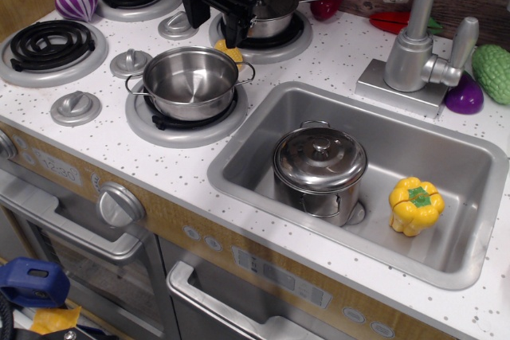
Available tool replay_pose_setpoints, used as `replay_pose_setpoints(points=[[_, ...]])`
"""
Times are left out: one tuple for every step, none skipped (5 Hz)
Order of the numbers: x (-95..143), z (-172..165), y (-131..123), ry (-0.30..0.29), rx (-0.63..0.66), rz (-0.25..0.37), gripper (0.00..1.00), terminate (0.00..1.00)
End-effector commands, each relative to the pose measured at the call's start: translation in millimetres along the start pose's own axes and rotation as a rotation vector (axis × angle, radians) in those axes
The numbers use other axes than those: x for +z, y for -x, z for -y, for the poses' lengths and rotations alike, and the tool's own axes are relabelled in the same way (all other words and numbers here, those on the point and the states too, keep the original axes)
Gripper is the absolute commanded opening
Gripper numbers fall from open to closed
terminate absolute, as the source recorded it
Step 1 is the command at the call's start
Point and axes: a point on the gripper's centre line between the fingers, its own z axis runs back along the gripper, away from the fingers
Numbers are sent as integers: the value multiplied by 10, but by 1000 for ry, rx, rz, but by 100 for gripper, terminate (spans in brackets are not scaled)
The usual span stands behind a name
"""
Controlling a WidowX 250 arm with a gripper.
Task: Put corn in pan which is on stove
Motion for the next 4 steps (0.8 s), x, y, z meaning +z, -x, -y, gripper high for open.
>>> replay_pose_setpoints(points=[[0, 0, 0, 0, 0, 0, 100, 0], [-98, 15, -55, 25, -3, 17, 100, 0], [-155, 27, -91, 35, -2, 25, 100, 0], [-156, 34, -80, 17, 10, 36, 0, 0]])
